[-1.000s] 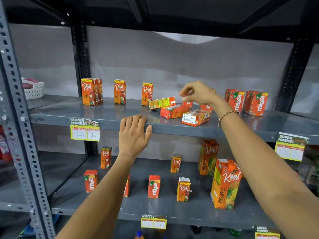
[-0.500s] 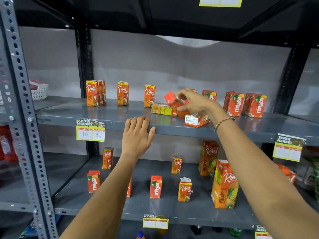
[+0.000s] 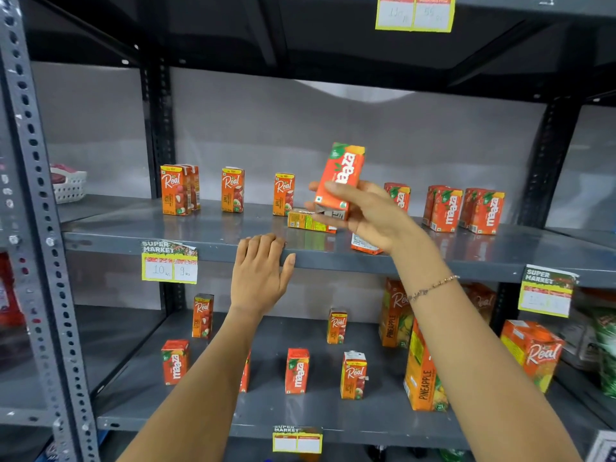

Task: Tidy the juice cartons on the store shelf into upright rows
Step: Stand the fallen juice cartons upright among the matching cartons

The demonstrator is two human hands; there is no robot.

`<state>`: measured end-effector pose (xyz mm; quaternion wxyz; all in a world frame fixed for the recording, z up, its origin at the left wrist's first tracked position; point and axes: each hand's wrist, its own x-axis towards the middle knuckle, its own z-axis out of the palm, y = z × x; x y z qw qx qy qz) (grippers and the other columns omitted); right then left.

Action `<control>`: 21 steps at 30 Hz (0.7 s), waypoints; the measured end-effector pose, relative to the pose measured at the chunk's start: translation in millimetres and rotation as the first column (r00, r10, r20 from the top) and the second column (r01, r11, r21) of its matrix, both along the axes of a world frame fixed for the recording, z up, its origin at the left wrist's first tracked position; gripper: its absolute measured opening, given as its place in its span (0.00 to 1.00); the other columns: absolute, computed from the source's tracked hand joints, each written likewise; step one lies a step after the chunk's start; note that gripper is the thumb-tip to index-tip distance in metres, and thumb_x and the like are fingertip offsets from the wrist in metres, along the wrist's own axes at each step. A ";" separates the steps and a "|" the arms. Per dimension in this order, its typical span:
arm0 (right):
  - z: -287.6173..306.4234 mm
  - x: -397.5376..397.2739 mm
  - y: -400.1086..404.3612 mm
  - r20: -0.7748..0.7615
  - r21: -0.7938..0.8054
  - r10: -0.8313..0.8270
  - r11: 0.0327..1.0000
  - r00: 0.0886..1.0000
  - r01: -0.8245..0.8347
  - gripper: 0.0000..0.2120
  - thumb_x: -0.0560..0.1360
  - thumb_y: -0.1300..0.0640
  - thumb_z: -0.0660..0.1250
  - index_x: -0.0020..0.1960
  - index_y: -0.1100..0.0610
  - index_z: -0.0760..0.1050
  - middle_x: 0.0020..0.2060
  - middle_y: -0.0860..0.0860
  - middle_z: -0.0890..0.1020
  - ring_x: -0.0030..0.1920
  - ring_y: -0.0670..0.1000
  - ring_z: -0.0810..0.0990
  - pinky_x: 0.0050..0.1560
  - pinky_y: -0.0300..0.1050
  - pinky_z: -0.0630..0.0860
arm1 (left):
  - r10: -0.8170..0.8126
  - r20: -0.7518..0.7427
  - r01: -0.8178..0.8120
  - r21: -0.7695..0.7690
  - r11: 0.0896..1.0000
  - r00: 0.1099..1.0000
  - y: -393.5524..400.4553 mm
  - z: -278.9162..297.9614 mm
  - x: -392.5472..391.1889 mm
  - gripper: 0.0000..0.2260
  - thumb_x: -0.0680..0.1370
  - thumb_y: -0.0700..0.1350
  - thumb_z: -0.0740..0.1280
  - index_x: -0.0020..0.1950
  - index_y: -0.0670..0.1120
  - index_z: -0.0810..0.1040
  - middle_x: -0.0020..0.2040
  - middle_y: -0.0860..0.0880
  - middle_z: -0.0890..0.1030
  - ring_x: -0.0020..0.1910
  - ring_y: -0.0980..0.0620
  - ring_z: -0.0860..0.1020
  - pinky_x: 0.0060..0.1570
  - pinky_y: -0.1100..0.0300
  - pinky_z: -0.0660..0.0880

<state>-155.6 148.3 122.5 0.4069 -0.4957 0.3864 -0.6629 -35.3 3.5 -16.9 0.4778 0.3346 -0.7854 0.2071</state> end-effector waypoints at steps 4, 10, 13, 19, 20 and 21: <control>-7.4 32.3 32.9 -0.191 -0.041 0.131 0.989 0.973 -0.141 0.17 0.75 0.64 0.66 0.63 0.59 0.70 0.58 0.56 0.81 0.55 0.60 0.82 0.48 0.53 0.82 | -0.005 -0.008 0.005 -0.018 1.000 1.000 0.0 -0.3 0.3 0.21 0.80 0.55 0.50 0.52 0.44 0.76 0.50 0.45 0.79 0.50 0.45 0.77 0.58 0.49 0.70; -15.4 54.5 65.2 -0.384 -0.054 0.071 0.994 0.921 -0.099 0.24 0.69 0.55 0.71 0.63 0.51 0.71 0.55 0.49 0.83 0.54 0.51 0.83 0.51 0.48 0.81 | -0.023 0.025 0.023 0.014 1.000 0.999 1.1 -0.8 2.9 0.27 0.80 0.58 0.42 0.59 0.44 0.75 0.53 0.45 0.80 0.54 0.44 0.77 0.61 0.49 0.70; -16.9 51.5 65.3 -0.355 -0.062 0.055 0.995 0.933 -0.082 0.19 0.65 0.54 0.74 0.55 0.46 0.74 0.47 0.44 0.85 0.49 0.47 0.84 0.45 0.41 0.81 | -0.009 0.025 0.009 0.007 1.000 1.000 1.8 0.0 2.4 0.26 0.80 0.57 0.44 0.55 0.44 0.77 0.51 0.44 0.80 0.51 0.44 0.78 0.59 0.49 0.71; -10.4 -0.2 20.9 -0.314 -0.079 -0.277 0.961 0.908 0.266 0.15 0.62 0.58 0.77 0.48 0.53 0.81 0.43 0.47 0.86 0.48 0.48 0.84 0.55 0.45 0.80 | 0.013 -0.001 -0.013 -0.019 1.000 1.000 -1.1 -0.6 -0.7 0.19 0.79 0.55 0.52 0.52 0.44 0.76 0.51 0.45 0.80 0.50 0.45 0.77 0.58 0.49 0.70; -6.9 -12.8 11.0 -0.303 -0.075 -0.333 0.942 0.893 0.326 0.15 0.64 0.60 0.77 0.50 0.55 0.81 0.44 0.48 0.86 0.46 0.47 0.84 0.55 0.44 0.79 | 0.015 -0.004 -0.015 -0.025 1.000 1.000 -2.2 -1.0 -1.3 0.19 0.79 0.55 0.52 0.52 0.44 0.76 0.51 0.46 0.80 0.50 0.45 0.77 0.58 0.50 0.69; -1.8 -27.0 1.2 -0.302 -0.078 -0.407 0.912 0.862 0.403 0.18 0.64 0.60 0.78 0.53 0.57 0.79 0.45 0.48 0.85 0.44 0.44 0.84 0.51 0.40 0.80 | 0.015 -0.008 -0.015 -0.030 0.999 1.000 -3.5 -1.7 -2.0 0.19 0.79 0.55 0.51 0.52 0.44 0.76 0.51 0.46 0.80 0.50 0.45 0.77 0.59 0.51 0.67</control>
